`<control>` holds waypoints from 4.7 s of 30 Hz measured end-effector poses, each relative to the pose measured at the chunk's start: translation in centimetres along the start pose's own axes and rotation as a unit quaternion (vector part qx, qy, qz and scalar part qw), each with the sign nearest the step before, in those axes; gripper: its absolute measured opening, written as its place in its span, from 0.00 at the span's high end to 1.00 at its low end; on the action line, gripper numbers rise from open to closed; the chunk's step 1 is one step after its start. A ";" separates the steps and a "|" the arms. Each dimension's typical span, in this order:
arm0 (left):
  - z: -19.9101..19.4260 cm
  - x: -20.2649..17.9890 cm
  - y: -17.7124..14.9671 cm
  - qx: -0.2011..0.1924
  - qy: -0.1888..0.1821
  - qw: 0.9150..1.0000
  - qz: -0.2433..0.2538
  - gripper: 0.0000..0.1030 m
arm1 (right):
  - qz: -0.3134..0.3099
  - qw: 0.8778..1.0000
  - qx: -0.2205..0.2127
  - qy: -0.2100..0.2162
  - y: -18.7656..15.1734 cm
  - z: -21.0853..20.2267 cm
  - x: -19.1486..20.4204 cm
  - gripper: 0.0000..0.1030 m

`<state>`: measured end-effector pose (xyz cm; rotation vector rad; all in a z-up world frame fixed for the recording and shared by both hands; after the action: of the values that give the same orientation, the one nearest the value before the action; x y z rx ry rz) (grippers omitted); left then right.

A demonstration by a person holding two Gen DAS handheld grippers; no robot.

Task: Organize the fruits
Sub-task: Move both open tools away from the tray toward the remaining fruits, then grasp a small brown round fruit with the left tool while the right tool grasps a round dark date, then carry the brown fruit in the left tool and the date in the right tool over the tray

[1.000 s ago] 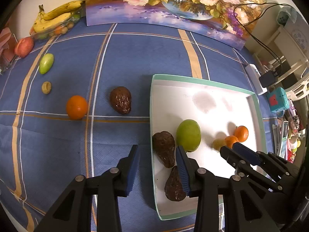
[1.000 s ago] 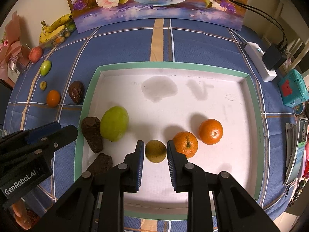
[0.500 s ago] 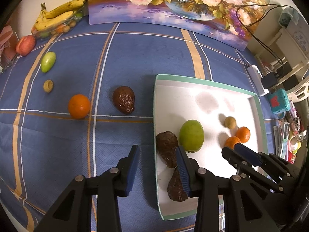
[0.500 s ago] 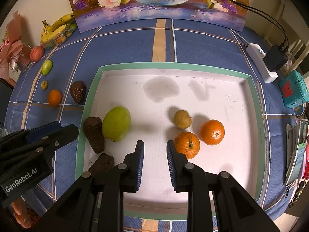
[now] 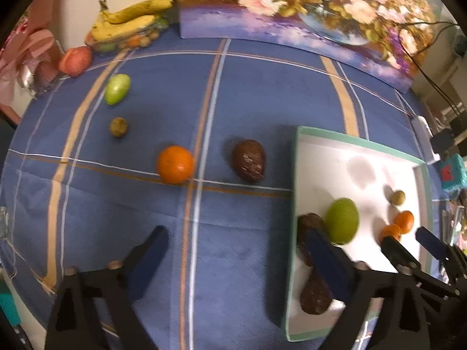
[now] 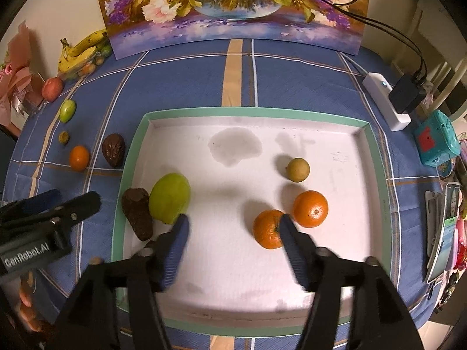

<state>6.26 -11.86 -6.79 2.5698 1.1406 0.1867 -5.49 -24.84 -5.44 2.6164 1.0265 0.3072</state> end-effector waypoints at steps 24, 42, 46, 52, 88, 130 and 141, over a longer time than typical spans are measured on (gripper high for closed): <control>-1.0 4.6 0.6 -0.040 0.070 0.996 -0.028 0.00 | 0.016 0.997 -0.075 0.013 1.4 -1.4 0.2 0.05; -2.3 12.8 2.8 -0.096 0.070 0.991 -0.065 0.00 | -0.044 0.986 -0.127 0.097 3.0 -2.8 8.1 0.05; -2.4 14.6 3.4 -0.104 0.072 0.989 -0.071 0.00 | -0.070 0.985 -0.123 0.096 3.3 -2.3 10.4 0.05; -2.1 16.7 4.6 -0.116 0.041 0.988 -0.090 0.00 | -0.067 0.983 -0.121 0.117 4.2 -2.4 12.9 0.05; 7.3 18.9 5.2 -0.062 -0.003 0.992 -0.109 0.74 | -0.043 0.992 -0.014 0.118 4.1 6.2 16.2 0.55; -4.0 2.8 1.0 -0.099 -0.088 0.991 -0.003 0.76 | 0.009 0.995 -0.039 0.088 -0.5 -3.0 5.8 0.65; -3.1 -5.3 -1.5 -0.064 -0.090 0.990 0.085 0.76 | 0.040 0.998 -0.011 0.055 -2.5 -2.6 0.4 0.65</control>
<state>0.96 -14.11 -4.35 2.5105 0.8191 0.0625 -7.59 -22.28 -3.92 2.6508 0.9496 0.4837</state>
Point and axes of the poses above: each gripper's, at about its wrist camera, not at the fingertips, and z roughly the way its jaws point, x to its left, y to its top, the point moved 5 cm from there along z, roughly the way its jaws point, and after that the axes turned 14 degrees about z, right-handed, at the moved point
